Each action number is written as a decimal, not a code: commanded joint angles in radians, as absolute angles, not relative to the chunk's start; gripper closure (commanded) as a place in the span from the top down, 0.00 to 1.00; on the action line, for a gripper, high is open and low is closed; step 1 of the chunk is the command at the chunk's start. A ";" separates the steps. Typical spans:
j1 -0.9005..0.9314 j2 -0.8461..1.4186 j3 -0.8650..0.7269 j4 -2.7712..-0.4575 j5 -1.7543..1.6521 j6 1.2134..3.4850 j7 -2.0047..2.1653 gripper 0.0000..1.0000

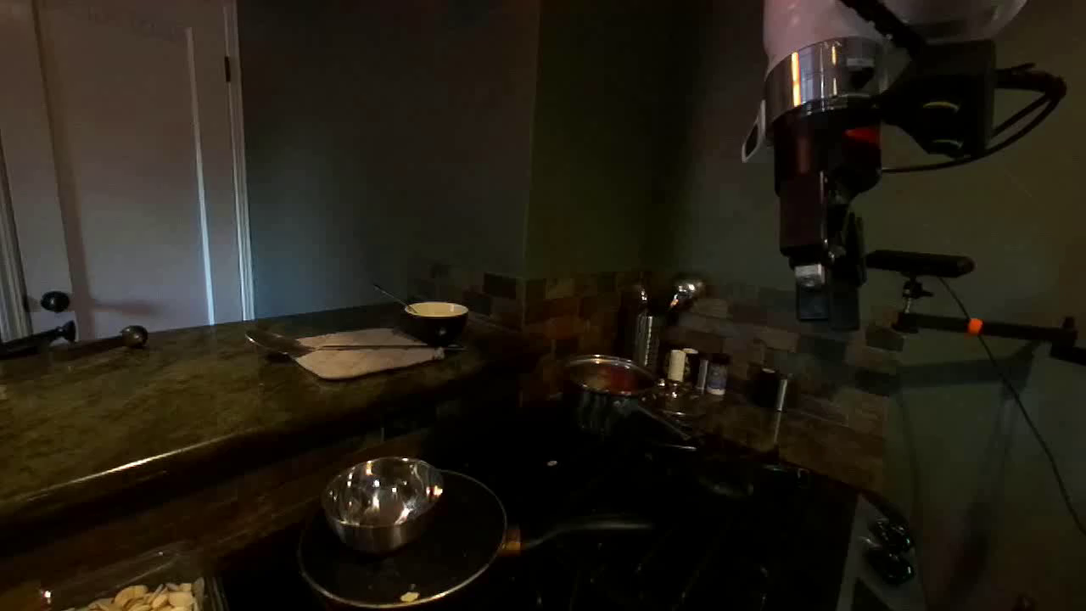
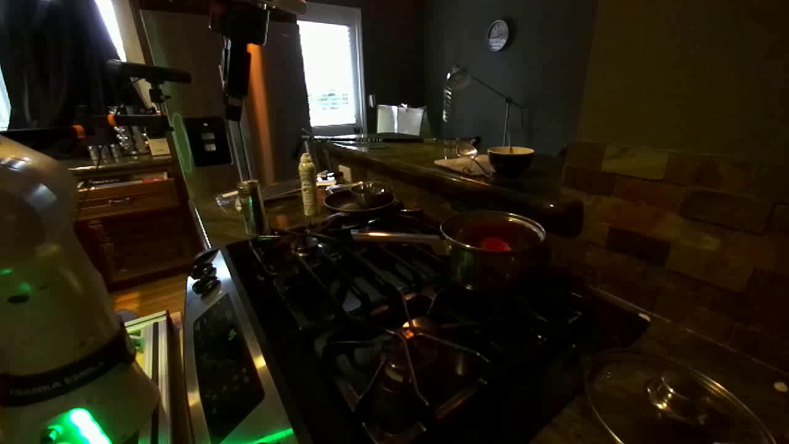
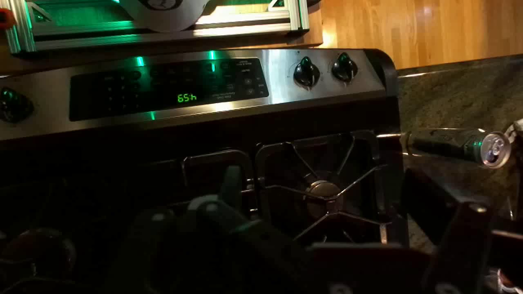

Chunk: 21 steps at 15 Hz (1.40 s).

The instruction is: Remove the silver bowl from the black pan and put it on the countertop then pick up the silver spoon and put it in the pot.

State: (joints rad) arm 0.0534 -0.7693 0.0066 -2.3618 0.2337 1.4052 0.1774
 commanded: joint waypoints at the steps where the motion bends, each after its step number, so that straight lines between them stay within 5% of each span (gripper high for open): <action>1: 0.022 -0.768 0.027 -2.359 0.245 1.399 0.161 1.00; 11: 0.022 -0.767 0.030 -2.355 0.248 1.394 0.170 1.00; 21: 0.034 -0.456 0.380 -2.299 0.405 2.047 0.525 1.00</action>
State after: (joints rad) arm 0.0571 -0.6081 0.3211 -2.3571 0.4800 1.9143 0.4398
